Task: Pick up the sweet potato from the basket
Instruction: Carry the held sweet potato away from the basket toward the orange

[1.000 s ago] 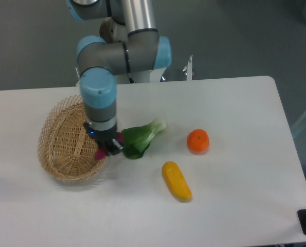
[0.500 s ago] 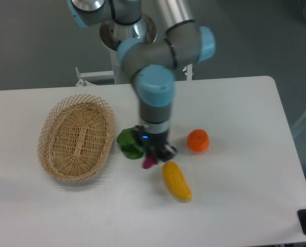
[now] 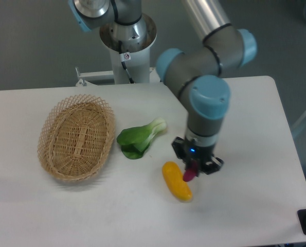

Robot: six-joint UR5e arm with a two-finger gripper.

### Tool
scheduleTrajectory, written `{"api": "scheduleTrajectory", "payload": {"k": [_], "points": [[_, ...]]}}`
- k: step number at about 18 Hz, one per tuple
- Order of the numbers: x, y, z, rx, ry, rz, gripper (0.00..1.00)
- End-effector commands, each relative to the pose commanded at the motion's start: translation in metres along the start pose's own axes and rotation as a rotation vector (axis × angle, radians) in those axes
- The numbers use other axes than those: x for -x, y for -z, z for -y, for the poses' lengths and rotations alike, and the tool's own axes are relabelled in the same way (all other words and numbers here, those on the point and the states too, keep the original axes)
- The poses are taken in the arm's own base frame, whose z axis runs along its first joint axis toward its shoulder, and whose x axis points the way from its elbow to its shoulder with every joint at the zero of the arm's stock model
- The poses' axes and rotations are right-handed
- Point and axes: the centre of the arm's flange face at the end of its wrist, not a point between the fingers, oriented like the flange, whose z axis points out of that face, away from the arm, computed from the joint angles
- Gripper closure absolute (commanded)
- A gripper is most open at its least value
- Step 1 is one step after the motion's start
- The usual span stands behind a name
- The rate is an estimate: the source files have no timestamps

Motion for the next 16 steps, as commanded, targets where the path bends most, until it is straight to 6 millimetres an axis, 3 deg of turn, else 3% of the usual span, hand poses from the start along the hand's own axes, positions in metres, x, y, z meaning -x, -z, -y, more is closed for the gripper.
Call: {"api": "scheduleTrajectory", "payload": {"k": [2,6,10,16], "points": [[0.01,-0.002,-0.011,0.014,-0.032,0.007,0.77],[0.024,-0.006,-0.016,0.02,-0.025,0.016,0.76],[0.029,-0.013,-0.02,0.068,-0.028,0.027,0.74],[0.032,-0.008,-0.02,0.066,-0.033,0.037,0.74]]}}
